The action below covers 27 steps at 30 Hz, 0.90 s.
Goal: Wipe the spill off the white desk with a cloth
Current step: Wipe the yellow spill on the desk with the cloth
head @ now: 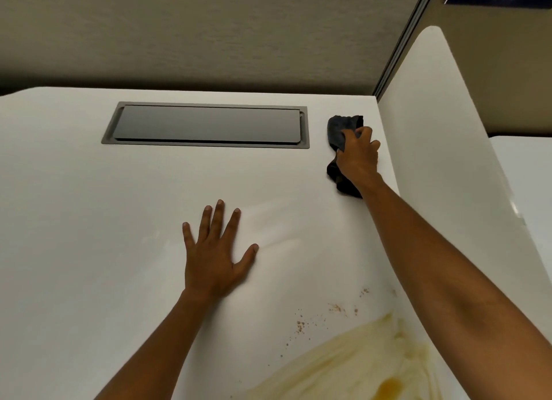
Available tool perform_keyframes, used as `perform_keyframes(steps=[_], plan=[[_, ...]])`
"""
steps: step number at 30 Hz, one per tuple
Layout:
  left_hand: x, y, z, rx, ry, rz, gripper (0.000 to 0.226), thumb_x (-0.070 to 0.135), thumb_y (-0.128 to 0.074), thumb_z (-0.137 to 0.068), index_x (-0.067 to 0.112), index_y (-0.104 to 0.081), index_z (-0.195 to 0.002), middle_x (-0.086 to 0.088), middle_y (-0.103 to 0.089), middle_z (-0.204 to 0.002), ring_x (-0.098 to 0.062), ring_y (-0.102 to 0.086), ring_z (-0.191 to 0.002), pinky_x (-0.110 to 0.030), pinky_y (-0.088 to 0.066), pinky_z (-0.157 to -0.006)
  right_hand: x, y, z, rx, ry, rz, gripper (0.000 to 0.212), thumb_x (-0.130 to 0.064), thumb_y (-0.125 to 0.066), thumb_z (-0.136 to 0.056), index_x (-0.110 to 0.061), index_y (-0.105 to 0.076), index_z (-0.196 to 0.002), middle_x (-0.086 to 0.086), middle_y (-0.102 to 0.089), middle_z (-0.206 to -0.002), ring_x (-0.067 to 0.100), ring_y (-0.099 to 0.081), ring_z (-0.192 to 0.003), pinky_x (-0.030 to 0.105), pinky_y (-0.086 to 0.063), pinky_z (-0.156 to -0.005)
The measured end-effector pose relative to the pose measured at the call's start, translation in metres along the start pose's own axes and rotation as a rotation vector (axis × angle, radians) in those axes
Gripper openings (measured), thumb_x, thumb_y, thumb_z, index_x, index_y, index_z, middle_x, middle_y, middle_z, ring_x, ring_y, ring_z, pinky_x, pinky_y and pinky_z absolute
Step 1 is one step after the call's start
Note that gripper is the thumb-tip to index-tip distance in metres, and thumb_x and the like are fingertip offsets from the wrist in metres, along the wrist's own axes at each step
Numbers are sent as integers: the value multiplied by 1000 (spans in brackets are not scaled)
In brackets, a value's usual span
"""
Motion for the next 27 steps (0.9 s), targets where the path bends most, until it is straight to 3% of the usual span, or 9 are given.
perform_keyframes(steps=[9, 19, 27], plan=[[1, -1, -1, 9, 1, 23, 82, 76, -27, -88, 34, -19, -158, 2, -2, -169, -21, 1, -156, -63, -1, -120, 47, 35, 123, -43, -80, -70, 49, -20, -47, -100, -23, -35, -147, 4, -25, -154, 38, -38, -118, 41, -44, -94], [-1, 10, 6, -94, -59, 128, 84, 73, -21, -89, 29, -9, -160, 1, 5, -169, -19, 8, -155, -57, 5, -122, 94, 40, 240, 40, -86, 21, 50, -20, -48, -100, -21, -37, -148, 4, -27, -157, 37, -43, -111, 43, -48, -89], [-74, 23, 87, -90, -111, 91, 87, 76, -13, -87, 29, -9, -160, 6, 7, -168, -13, 11, -154, -54, 5, -122, 107, 27, 271, 75, -95, 90, 46, -17, -49, -99, -16, -43, -145, 13, -35, -153, 41, -46, -107, 45, -47, -87]])
Point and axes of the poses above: each hand's wrist, its own z-axis away from the middle knuckle, its own y-axis out of the back of the hand, x = y × z, the point moved 3 cm from there along -z, towards the middle knuckle
